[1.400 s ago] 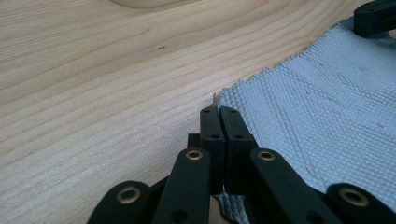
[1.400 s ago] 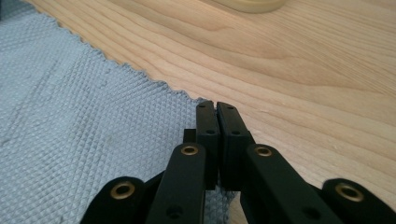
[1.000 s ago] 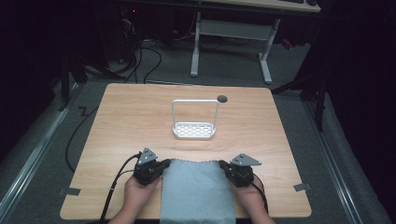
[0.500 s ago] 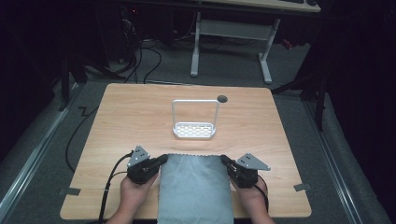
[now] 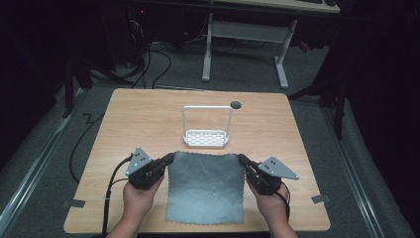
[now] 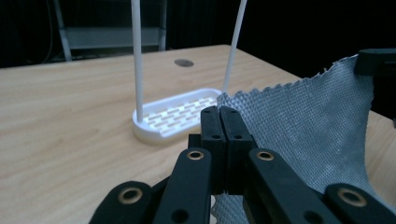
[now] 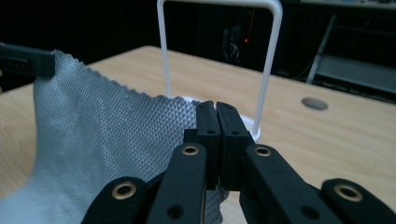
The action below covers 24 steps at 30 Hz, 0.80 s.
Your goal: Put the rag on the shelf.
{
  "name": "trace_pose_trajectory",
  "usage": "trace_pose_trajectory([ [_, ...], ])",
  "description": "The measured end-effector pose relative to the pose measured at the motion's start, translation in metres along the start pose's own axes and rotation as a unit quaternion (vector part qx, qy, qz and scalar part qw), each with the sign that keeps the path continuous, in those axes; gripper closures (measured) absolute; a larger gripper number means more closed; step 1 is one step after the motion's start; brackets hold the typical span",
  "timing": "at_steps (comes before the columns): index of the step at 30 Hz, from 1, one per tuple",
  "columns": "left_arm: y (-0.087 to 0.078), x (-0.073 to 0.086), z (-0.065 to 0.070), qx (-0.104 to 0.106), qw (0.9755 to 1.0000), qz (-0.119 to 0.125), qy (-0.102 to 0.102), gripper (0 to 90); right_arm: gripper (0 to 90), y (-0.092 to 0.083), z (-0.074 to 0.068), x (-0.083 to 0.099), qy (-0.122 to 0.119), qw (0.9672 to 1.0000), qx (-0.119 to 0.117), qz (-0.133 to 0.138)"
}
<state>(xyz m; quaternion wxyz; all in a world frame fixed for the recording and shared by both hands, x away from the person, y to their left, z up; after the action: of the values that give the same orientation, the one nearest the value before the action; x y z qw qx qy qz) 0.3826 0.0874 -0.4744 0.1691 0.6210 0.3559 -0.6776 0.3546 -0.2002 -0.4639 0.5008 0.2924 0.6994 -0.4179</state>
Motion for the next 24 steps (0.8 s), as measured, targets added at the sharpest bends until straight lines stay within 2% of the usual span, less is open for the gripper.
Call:
trace_pose_trajectory([
  [2, 0.000, -0.008, -0.001, 0.000, 1.0000, 0.008, -0.001, 89.9, 89.5, -0.003, 0.000, -0.009, -0.001, 0.9999, -0.001, 0.011],
  [5, 0.001, -0.020, -0.003, -0.005, 0.9997, 0.019, 0.012, 89.9, 89.5, -0.003, 0.001, -0.021, -0.002, 0.9997, -0.001, 0.022],
  [14, 0.003, -0.052, -0.011, -0.016, 0.9983, 0.048, 0.028, 89.9, 89.5, -0.006, 0.005, -0.048, -0.004, 0.9988, 0.000, 0.050],
  [24, 0.006, -0.073, -0.015, -0.020, 0.9968, 0.065, 0.042, 90.0, 89.5, -0.007, 0.009, -0.069, -0.005, 0.9980, 0.001, 0.062],
])
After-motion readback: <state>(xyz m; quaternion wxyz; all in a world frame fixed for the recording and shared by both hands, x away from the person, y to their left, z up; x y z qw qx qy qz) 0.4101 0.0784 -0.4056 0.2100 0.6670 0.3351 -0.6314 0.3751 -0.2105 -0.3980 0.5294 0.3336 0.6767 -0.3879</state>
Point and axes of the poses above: each handheld gripper's, and its own axes: y roughly forward along the jaws, x roughly out of its underside, z roughly to its right, the point moved 6 cm from there along y, roughly forward along the jaws, and after that the axes turned 10 degrees about y, right-handed, at the moved point
